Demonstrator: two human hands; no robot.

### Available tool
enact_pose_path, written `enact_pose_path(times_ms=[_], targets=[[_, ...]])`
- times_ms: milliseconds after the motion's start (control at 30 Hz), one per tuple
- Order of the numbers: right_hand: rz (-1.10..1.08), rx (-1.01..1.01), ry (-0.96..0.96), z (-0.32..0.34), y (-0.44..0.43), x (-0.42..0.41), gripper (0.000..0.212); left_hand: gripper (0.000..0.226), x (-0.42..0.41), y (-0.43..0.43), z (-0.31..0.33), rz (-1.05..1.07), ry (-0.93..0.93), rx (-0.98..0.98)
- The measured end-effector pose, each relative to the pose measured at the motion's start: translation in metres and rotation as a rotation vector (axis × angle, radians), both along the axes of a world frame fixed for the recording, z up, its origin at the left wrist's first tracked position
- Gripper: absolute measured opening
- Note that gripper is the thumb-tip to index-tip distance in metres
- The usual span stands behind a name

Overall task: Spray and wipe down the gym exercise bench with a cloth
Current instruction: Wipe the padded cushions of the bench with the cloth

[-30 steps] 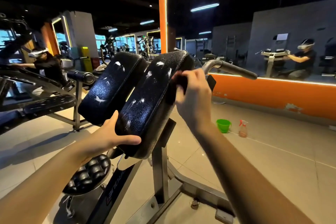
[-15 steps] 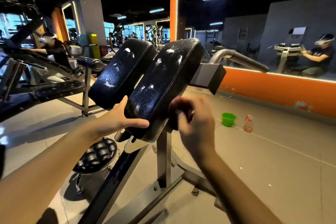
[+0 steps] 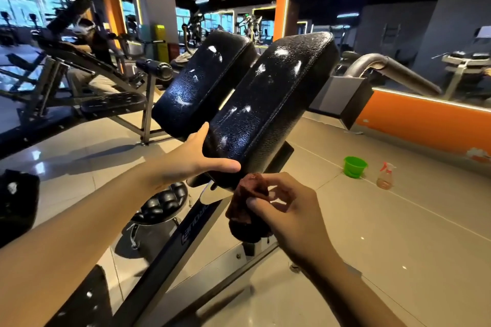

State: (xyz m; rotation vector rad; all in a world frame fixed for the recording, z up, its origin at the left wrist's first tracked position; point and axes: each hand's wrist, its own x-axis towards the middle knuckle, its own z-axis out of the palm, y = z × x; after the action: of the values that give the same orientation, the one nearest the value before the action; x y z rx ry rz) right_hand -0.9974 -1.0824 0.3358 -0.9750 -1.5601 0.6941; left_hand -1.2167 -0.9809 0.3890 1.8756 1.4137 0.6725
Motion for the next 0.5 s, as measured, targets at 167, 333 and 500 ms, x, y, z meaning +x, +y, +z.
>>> enact_pose_path(times_ms=[167, 333, 500], targets=[[0.202, -0.225, 0.161, 0.026, 0.001, 0.002, 0.028, 0.146, 0.001, -0.016, 0.004, 0.065, -0.051, -0.031], [0.143, -0.533, 0.2, 0.069, -0.005, 0.003, 0.025, 0.055, -0.003, -0.063, 0.037, 0.281, -0.158, 0.094], [0.204, -0.827, 0.41, 0.141, -0.021, 0.001, 0.036, 0.045, -0.001, -0.106, 0.114, -0.035, -0.479, -0.552]])
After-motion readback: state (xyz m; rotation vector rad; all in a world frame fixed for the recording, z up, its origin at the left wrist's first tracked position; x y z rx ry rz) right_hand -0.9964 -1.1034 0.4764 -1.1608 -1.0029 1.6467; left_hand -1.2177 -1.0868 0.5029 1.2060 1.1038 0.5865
